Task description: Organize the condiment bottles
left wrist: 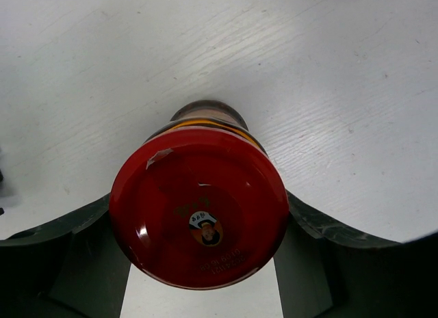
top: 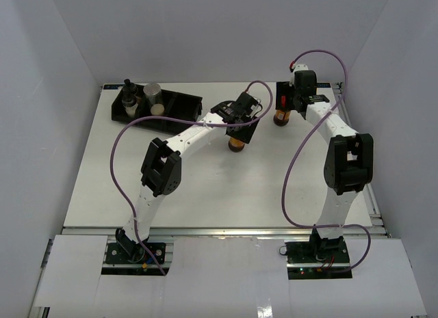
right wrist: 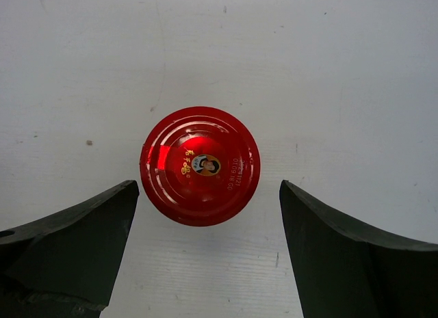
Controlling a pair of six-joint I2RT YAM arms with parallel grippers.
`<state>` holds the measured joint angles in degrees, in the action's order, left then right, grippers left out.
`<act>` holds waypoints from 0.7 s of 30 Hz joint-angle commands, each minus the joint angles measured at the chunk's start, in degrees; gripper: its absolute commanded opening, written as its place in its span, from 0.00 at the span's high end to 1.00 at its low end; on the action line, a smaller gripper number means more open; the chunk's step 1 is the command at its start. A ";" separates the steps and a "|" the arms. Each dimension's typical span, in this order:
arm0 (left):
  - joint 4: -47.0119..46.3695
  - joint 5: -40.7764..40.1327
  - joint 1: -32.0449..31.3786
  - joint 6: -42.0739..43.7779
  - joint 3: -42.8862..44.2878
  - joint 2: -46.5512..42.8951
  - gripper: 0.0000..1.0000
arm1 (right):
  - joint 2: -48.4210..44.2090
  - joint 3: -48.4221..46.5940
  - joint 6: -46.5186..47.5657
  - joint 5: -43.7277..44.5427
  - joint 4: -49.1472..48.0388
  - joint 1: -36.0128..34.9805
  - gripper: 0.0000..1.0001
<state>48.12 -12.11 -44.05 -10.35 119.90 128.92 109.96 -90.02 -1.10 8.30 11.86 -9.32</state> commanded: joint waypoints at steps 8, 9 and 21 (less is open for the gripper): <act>1.63 -8.43 1.88 1.48 6.42 -10.22 1.00 | 2.45 -2.38 -0.21 1.14 -3.55 0.36 0.10; 1.71 -8.55 2.22 1.56 6.75 -10.70 1.00 | 2.98 -2.79 -0.22 0.93 -3.50 0.36 0.10; 2.07 -5.95 16.39 1.39 10.00 -17.60 1.00 | 9.08 -6.80 0.04 -2.02 -1.67 0.36 0.05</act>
<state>53.52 -17.02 -33.45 -9.28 125.72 121.51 117.80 -93.36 -1.15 8.05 11.37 -9.32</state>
